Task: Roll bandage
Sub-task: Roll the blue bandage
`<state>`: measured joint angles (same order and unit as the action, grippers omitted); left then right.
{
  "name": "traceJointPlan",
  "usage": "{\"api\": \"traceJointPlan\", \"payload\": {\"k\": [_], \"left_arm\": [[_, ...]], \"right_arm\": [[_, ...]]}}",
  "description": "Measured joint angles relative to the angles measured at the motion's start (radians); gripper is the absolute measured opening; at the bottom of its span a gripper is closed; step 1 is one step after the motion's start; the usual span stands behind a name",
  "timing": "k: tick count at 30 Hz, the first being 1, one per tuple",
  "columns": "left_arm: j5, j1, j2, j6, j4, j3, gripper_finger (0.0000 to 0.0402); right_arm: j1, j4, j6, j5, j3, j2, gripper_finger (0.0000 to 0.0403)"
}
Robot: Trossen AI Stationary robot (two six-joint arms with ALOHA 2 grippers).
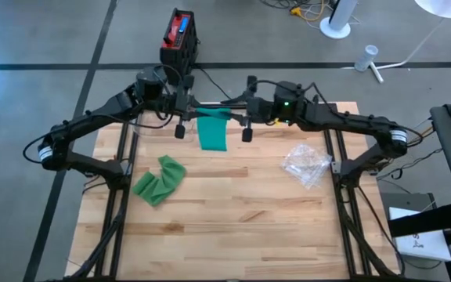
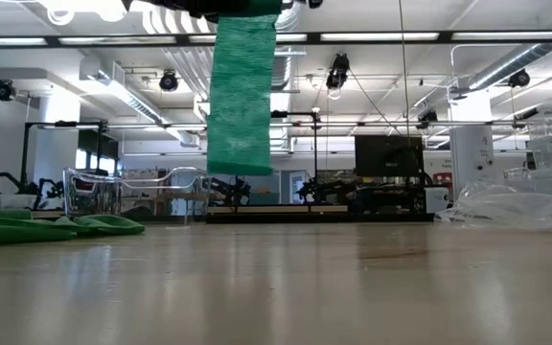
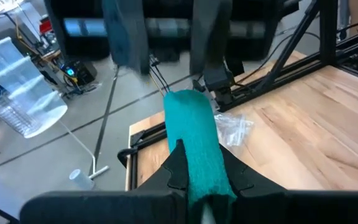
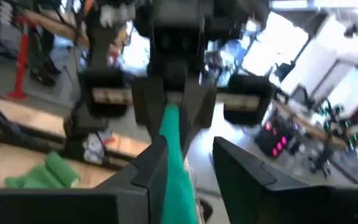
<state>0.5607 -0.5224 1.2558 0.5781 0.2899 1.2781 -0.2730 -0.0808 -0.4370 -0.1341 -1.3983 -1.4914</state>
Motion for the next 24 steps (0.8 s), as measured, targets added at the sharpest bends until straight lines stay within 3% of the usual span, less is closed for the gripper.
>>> {"api": "traceJointPlan", "payload": {"k": [10, 17, 24], "left_arm": [[-0.021, 0.000, -0.058, 0.005, -0.024, -0.062, 0.0020], [-0.017, 0.001, -0.098, 0.005, -0.089, -0.112, 0.0020], [-0.018, 0.000, -0.111, 0.004, -0.099, -0.131, 0.0020]], "right_arm": [[-0.005, 0.156, -0.008, 0.073, -0.002, 0.024, 0.0062], [-0.010, 0.136, 0.000, 0.082, -0.003, 0.053, 0.0012], [-0.009, 0.000, 0.026, 0.022, -0.002, 0.056, 0.0025]]}}
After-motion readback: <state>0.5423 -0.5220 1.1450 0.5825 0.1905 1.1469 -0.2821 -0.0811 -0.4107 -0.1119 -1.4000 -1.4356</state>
